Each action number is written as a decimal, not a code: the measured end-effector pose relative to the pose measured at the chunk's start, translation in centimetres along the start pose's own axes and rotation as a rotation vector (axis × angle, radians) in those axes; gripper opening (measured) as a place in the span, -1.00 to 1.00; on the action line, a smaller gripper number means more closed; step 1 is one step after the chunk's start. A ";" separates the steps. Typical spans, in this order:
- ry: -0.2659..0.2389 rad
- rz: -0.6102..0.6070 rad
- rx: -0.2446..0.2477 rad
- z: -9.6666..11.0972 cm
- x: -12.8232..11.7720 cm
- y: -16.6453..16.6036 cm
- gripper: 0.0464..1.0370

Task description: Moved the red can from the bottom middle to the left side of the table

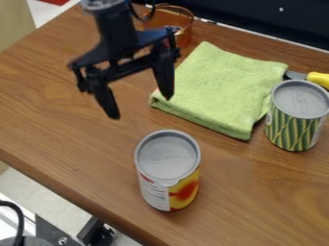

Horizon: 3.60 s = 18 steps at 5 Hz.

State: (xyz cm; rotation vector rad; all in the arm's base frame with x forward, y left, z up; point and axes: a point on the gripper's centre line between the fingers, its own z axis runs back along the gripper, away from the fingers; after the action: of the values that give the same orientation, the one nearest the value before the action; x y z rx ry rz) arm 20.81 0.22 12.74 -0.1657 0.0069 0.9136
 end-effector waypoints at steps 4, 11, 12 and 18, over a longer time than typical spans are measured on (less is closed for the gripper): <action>0.111 0.323 -0.010 -1.3 -6.6 -2.8 0.92; 0.005 0.374 0.146 -4.3 -4.3 -0.6 0.92; -0.039 0.362 0.132 -4.3 -2.6 -0.2 0.92; -0.169 0.243 0.076 -3.6 8.8 3.8 0.92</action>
State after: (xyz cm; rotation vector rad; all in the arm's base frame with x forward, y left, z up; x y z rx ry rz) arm 23.42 8.95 7.99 -0.0163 -0.0963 1.1662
